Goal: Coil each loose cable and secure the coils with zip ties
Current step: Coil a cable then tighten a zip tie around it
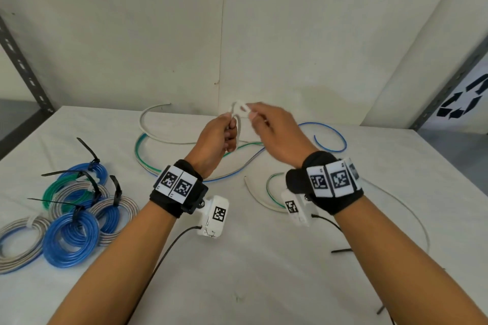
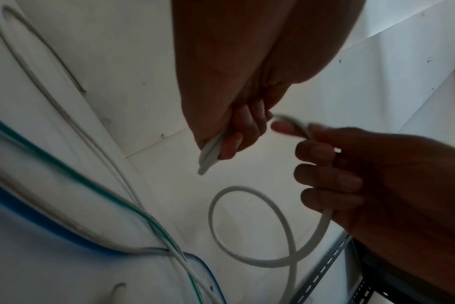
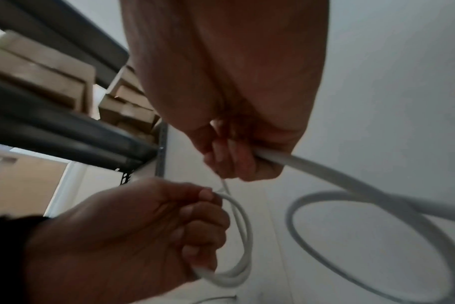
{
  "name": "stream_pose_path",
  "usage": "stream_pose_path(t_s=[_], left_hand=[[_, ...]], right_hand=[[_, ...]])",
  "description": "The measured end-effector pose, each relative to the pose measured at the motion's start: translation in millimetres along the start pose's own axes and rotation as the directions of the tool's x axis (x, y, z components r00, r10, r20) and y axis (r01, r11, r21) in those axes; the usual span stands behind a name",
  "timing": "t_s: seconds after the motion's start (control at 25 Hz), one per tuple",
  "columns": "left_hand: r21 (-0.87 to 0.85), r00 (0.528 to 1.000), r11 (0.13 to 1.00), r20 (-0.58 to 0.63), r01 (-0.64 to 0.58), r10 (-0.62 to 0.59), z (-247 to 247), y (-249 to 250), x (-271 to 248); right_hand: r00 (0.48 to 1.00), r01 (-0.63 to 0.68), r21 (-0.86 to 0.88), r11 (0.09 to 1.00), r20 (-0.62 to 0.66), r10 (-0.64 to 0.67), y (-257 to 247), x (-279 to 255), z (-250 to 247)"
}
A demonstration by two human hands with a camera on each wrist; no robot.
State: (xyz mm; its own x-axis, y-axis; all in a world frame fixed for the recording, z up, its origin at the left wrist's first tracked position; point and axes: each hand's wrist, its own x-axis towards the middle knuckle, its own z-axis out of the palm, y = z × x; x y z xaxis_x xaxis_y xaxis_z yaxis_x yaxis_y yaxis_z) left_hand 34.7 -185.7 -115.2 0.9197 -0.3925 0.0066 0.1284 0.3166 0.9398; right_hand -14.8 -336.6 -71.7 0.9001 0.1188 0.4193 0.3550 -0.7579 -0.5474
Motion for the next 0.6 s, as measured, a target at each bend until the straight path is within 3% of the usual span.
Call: stream_pose_path(t_s=[0.08,0.24,0.4,0.48,0.6], left_hand=[[-0.051,0.999,0.999,-0.032,-0.012,0.010,4,-2,-3],[-0.139,0.992,0.989,-0.118,-0.049,0.032,7,4,-5],[-0.215,0.991,0.974,-0.131,-0.066,0.038,6,9,-5],[-0.224,0.993,0.973,-0.115,-0.059,0.034,6,8,-6],[-0.253,0.998,0.967,-0.060,-0.017,0.002,4,6,-5]], right_hand=[[0.994,0.098,-0.009,0.995,0.043,-0.098,-5,-11,12],[0.988,0.054,0.161,0.986,-0.154,-0.029,-1,-17,16],[0.994,0.082,0.126,0.989,-0.079,-0.072,-2,-26,20],[0.990,0.138,0.024,0.990,-0.038,-0.137,-2,-29,25],[0.978,0.206,-0.354,0.912,0.090,-0.186,0,-31,33]])
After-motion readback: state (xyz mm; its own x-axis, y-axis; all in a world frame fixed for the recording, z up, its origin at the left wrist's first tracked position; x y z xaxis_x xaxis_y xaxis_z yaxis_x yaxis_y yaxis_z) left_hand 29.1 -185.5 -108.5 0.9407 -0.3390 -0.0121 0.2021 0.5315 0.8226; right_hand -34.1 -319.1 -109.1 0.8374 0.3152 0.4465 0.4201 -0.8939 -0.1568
